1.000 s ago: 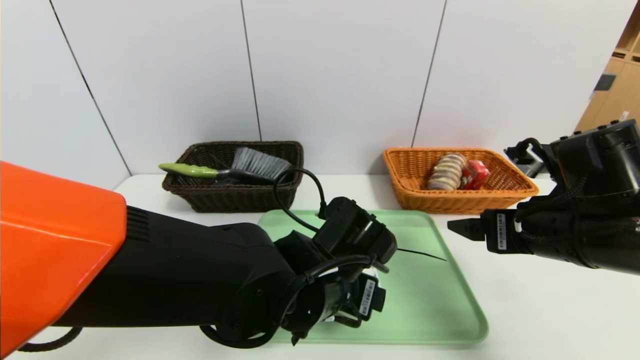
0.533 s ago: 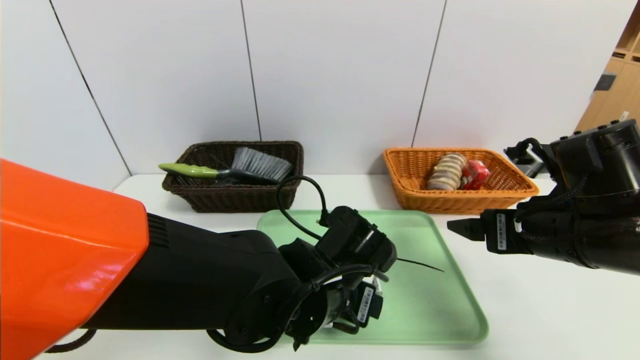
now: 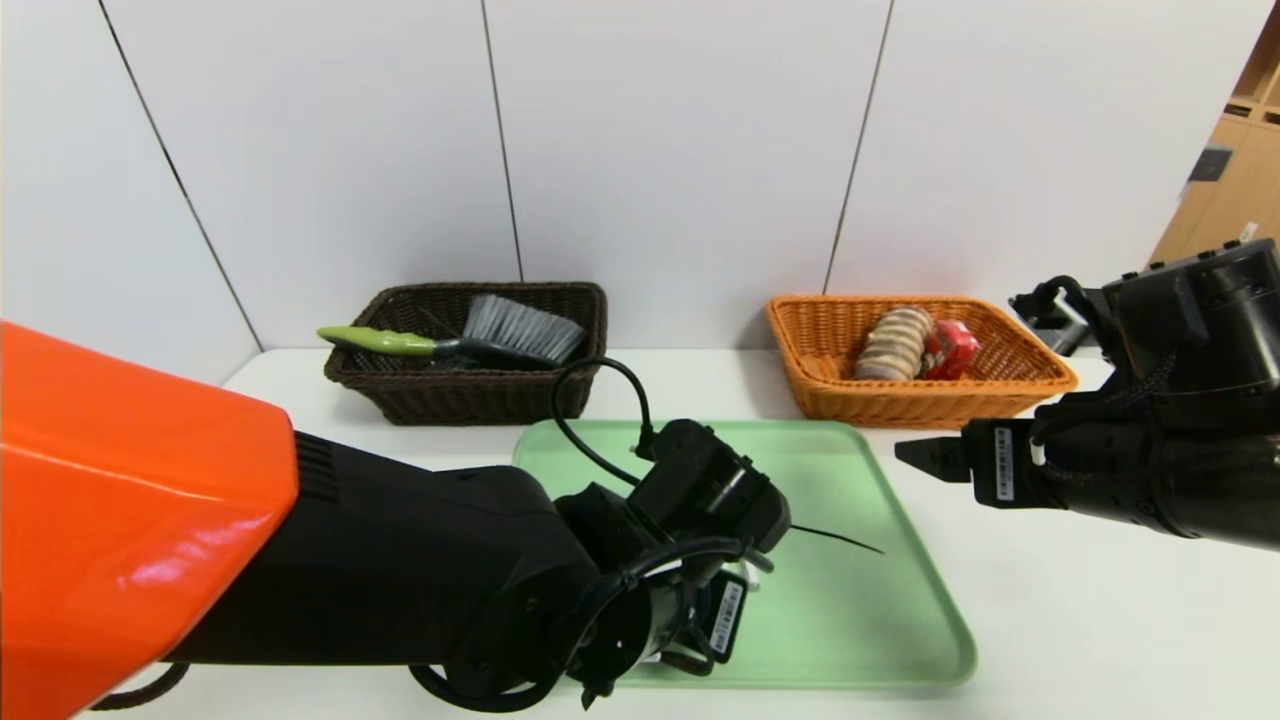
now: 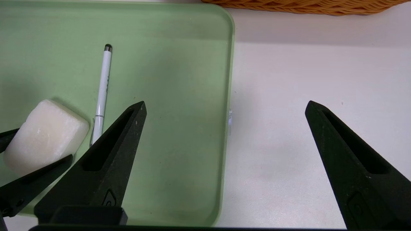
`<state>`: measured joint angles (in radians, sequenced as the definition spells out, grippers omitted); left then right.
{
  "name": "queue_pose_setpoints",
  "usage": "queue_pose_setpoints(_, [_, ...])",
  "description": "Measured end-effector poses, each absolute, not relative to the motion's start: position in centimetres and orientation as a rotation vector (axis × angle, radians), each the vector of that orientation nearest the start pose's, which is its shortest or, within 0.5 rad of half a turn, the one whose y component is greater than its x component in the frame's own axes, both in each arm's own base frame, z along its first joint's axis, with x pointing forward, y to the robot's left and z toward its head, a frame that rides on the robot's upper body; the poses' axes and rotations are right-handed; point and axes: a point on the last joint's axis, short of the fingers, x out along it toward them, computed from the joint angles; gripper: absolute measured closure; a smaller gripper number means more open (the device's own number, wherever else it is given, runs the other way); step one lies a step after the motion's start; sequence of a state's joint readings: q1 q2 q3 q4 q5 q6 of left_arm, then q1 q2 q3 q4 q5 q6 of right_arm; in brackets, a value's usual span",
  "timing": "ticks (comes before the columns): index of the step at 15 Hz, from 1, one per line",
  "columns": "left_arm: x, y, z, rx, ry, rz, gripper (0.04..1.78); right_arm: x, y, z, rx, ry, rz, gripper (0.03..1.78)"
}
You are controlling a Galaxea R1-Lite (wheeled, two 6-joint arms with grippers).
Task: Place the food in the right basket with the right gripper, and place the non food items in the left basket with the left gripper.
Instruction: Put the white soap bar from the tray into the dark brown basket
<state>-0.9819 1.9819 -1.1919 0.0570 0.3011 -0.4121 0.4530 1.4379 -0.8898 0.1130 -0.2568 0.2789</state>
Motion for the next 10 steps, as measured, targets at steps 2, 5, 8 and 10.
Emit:
queue_pose_setpoints(2, [20.6,-29.6,13.4,0.124,0.79,-0.481,0.83,20.8,9.5,20.8,0.038,0.639,0.103,0.1])
queue_pose_setpoints(5, [20.6,-28.9,15.5,0.1,0.737,-0.496,0.84,20.7,9.5,20.6,0.034,0.646,0.102,0.1])
queue_pose_setpoints(8, [22.2,-26.0,19.0,0.164,0.616,-0.491,0.84,20.6,9.5,20.4,0.028,0.654,0.105,0.1])
queue_pose_setpoints(10, [24.5,-22.9,21.5,0.221,0.522,-0.444,0.84,20.6,9.7,20.5,0.032,0.639,0.116,0.1])
